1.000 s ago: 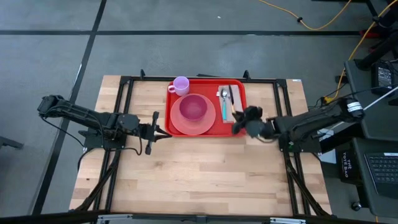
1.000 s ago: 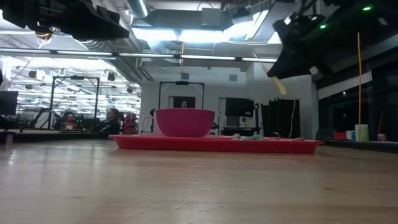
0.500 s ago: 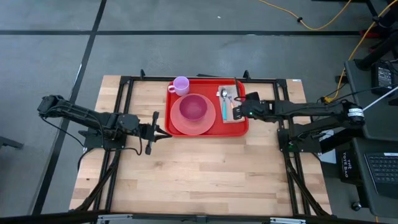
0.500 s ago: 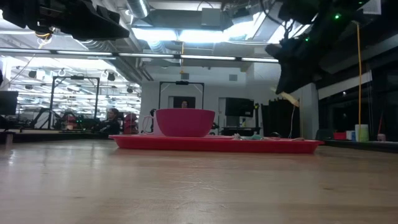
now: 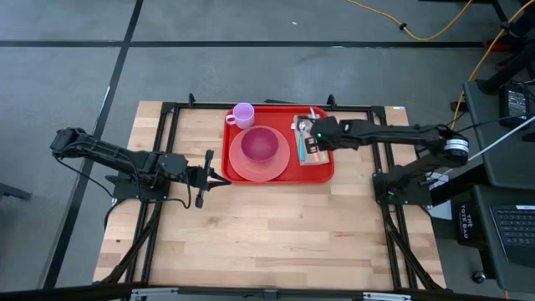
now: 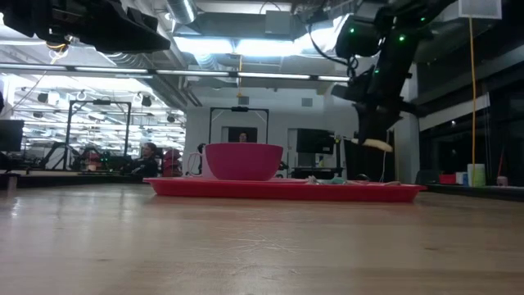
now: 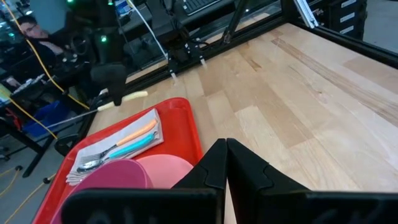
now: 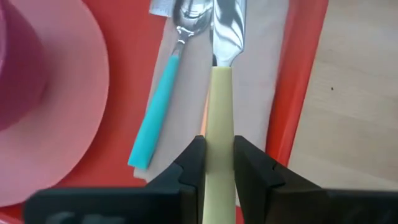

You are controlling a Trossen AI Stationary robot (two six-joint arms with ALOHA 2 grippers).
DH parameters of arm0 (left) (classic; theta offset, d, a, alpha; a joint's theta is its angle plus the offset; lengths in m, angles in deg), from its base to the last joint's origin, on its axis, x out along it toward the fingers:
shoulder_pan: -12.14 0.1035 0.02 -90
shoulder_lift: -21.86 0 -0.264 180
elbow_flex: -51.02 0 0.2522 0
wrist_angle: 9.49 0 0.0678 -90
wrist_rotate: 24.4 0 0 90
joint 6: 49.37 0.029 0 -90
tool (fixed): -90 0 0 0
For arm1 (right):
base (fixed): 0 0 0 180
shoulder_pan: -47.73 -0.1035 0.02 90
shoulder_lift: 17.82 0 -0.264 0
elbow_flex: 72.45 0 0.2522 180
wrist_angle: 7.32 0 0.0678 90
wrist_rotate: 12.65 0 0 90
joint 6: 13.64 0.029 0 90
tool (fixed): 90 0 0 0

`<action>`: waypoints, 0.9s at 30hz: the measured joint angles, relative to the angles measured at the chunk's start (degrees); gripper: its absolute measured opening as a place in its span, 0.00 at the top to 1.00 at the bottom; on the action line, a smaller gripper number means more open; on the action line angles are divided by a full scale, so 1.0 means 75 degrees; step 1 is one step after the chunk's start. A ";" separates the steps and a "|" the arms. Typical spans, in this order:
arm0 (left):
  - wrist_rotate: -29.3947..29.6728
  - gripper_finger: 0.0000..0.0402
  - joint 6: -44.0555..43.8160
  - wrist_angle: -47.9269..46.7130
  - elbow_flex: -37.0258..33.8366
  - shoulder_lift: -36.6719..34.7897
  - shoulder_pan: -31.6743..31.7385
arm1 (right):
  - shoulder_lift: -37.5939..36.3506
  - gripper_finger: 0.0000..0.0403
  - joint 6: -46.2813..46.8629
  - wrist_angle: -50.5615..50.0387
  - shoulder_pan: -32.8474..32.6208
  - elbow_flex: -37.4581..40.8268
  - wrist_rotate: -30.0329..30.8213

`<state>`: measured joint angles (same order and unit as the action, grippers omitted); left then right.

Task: Set up tray
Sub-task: Put the yellow dinner knife to the right side of the orange fork on the light brown table napkin on the red tray

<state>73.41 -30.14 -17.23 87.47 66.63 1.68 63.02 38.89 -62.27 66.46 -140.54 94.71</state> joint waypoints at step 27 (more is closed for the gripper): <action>0.0000 0.99 0.0000 -0.0003 0.0000 0.0000 0.0001 | 0.1760 0.84 0.0158 0.0251 0.0901 -0.0093 -0.0744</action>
<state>73.41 -30.14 -17.25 87.47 66.63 1.69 76.22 40.07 -60.38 73.22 -141.24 89.13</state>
